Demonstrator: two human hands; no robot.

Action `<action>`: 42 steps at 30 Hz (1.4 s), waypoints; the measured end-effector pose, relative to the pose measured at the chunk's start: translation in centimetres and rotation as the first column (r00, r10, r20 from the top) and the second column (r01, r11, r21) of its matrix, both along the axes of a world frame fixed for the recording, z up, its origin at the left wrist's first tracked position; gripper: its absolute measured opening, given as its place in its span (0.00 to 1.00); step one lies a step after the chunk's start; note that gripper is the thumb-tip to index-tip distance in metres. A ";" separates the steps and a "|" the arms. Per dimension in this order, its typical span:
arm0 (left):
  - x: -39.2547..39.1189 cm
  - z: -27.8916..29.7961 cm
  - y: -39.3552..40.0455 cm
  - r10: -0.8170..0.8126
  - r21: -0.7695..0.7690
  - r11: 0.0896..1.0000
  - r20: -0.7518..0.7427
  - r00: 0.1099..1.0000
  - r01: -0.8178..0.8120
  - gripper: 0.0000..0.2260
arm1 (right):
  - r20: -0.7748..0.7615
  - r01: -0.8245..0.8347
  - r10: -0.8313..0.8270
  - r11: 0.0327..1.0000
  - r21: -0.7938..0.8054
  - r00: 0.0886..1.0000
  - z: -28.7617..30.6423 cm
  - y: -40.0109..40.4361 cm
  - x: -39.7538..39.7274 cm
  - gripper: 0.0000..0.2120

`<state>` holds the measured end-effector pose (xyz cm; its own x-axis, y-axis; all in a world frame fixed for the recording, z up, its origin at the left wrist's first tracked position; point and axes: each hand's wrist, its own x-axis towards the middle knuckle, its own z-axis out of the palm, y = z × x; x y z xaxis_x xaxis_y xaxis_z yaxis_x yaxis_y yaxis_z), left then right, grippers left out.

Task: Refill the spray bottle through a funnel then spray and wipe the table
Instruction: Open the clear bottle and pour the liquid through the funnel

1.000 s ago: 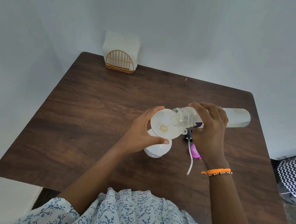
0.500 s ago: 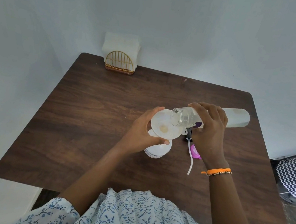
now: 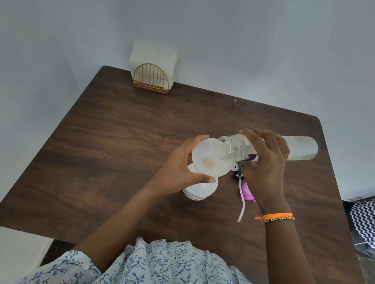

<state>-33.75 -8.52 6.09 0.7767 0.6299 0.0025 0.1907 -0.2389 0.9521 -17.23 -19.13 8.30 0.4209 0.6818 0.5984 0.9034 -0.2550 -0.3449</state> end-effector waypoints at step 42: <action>0.1 0.0 0.3 -0.006 0.000 1.000 0.008 1.000 0.006 0.39 | -0.003 0.019 -0.019 1.000 -0.009 1.000 0.0 0.1 0.6 0.27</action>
<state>-33.63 -8.24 6.05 0.7806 0.6249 0.0088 0.1817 -0.2403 0.9535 -16.64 -19.06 8.32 0.4360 0.6789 0.5908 0.8971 -0.2753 -0.3456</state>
